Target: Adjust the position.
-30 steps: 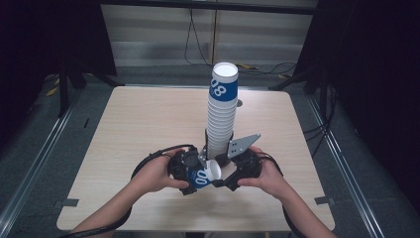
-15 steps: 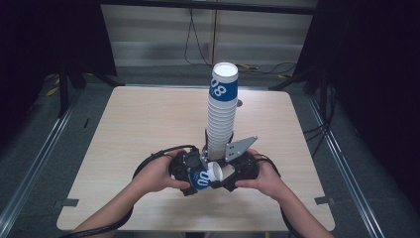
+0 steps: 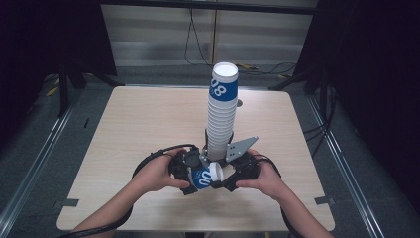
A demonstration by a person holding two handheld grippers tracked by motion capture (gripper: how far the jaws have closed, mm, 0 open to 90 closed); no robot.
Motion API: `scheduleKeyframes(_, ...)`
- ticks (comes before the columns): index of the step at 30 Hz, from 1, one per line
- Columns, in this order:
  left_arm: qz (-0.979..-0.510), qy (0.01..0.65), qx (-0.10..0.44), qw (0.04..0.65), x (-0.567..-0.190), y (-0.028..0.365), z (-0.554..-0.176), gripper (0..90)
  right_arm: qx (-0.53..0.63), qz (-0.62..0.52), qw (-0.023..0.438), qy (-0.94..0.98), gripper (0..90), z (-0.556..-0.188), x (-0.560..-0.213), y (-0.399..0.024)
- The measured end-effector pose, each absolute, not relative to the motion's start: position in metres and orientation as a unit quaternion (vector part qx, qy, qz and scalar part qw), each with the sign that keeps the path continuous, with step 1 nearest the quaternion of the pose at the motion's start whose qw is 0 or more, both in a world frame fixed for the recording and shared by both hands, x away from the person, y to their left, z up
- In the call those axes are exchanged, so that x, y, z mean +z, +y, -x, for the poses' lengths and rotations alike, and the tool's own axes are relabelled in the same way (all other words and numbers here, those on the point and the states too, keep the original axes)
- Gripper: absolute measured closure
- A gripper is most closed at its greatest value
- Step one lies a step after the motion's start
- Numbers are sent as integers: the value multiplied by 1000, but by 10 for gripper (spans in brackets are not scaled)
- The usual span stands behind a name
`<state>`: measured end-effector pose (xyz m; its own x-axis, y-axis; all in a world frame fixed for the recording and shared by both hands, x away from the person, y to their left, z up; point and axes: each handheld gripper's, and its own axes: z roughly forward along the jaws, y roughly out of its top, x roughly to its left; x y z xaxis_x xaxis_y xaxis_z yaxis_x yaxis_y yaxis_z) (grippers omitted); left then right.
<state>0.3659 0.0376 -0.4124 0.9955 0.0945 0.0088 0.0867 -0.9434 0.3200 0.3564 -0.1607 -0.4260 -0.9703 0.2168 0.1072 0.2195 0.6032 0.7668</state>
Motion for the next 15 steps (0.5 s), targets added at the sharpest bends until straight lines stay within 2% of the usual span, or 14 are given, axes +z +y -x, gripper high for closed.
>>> scheduleKeyframes(15,-984,30,22,174,-414,35,-365,186,-424,119,-5,-898,287,-354,-426,-162)
